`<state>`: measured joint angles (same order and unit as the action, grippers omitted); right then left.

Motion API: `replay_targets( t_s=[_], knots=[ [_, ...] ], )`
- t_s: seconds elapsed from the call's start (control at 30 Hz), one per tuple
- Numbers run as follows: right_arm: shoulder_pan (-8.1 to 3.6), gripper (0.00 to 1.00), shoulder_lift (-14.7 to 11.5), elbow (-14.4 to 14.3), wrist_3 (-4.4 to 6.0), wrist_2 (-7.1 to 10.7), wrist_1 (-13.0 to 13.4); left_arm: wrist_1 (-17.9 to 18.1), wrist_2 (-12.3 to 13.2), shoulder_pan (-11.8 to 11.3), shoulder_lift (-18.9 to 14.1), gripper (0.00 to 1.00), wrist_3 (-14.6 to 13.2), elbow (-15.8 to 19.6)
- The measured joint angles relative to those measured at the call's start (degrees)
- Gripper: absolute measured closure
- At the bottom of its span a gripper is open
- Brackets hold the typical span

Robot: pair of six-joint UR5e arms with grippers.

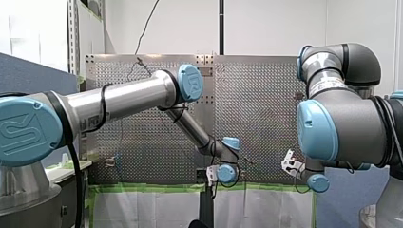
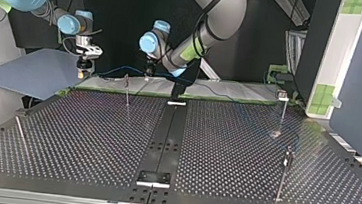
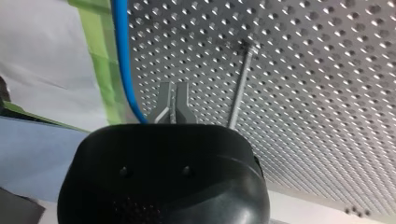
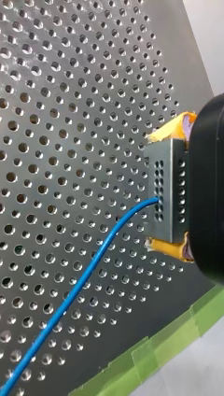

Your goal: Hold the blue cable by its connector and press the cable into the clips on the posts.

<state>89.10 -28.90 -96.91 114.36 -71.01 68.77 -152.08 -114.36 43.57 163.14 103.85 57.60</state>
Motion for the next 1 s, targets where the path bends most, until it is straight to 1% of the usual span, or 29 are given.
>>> replay_targets(
  t_s=[0.2,0.4,0.67,0.87,1.0],
  knots=[
    [0.03,1.0,0.0,0.6,0.01,0.04,-0.2,-3.1,0.0,-0.4,0.8,1.0,0.0,-2.7],
    [0.06,1.0,0.0,1.1,0.01,0.5,-0.3,-4.4,0.0,-0.6,0.8,1.0,0.0,-4.0],
    [-0.08,1.0,0.0,1.3,-0.02,0.79,-0.2,-5.6,-0.4,-0.8,0.8,1.0,-0.4,-4.5],
    [-0.1,1.0,0.0,1.3,-0.11,0.99,-0.3,-5.7,-0.4,-0.8,0.7,1.0,-1.3,-4.4],
    [-0.1,1.0,0.0,1.3,-0.37,1.32,-0.4,-6.1,-0.5,-0.6,0.5,1.0,-2.7,-4.3]
  ],
)
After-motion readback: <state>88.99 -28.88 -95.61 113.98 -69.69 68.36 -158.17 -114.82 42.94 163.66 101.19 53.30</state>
